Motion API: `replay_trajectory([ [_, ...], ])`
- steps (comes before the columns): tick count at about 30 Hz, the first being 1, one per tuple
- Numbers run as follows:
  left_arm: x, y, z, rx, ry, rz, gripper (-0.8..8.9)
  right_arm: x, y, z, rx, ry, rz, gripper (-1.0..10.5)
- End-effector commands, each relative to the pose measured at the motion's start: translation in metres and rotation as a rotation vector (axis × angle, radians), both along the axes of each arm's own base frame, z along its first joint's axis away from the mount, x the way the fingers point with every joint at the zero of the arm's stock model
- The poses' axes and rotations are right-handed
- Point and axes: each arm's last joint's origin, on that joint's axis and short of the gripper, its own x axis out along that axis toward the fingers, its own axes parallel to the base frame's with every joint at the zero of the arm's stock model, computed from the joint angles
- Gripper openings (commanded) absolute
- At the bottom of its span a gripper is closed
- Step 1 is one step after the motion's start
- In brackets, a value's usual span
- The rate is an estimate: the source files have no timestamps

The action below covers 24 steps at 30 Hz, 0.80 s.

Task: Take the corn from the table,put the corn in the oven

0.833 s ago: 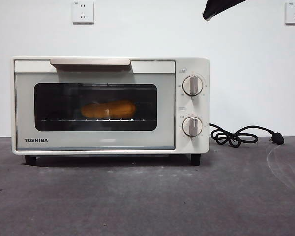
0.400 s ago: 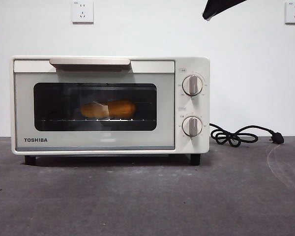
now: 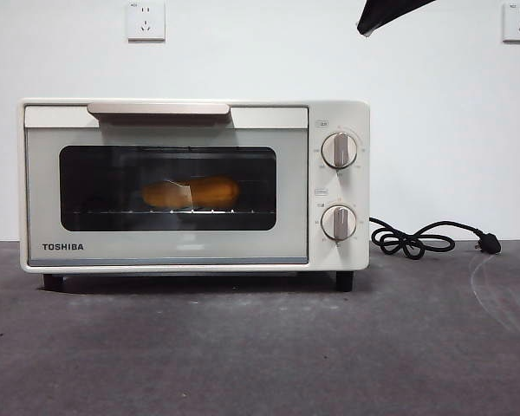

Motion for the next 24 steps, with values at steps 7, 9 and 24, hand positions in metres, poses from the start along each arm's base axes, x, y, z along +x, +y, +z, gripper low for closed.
replay_trajectory([
  [7, 0.0, 0.0, -0.001, 0.0, -0.003, -0.002, -0.03, -0.002, -0.023, -0.005, -0.081, 0.064, -0.08, 0.0],
  [9, 0.0, 0.0, -0.001, 0.0, -0.004, -0.002, -0.03, -0.006, -0.032, -0.007, -0.074, 0.098, -0.115, 0.0],
  [24, 0.0, 0.0, -0.001, 0.0, -0.003, -0.002, -0.03, -0.086, -0.109, -0.127, 0.258, -0.152, -0.574, 0.0],
])
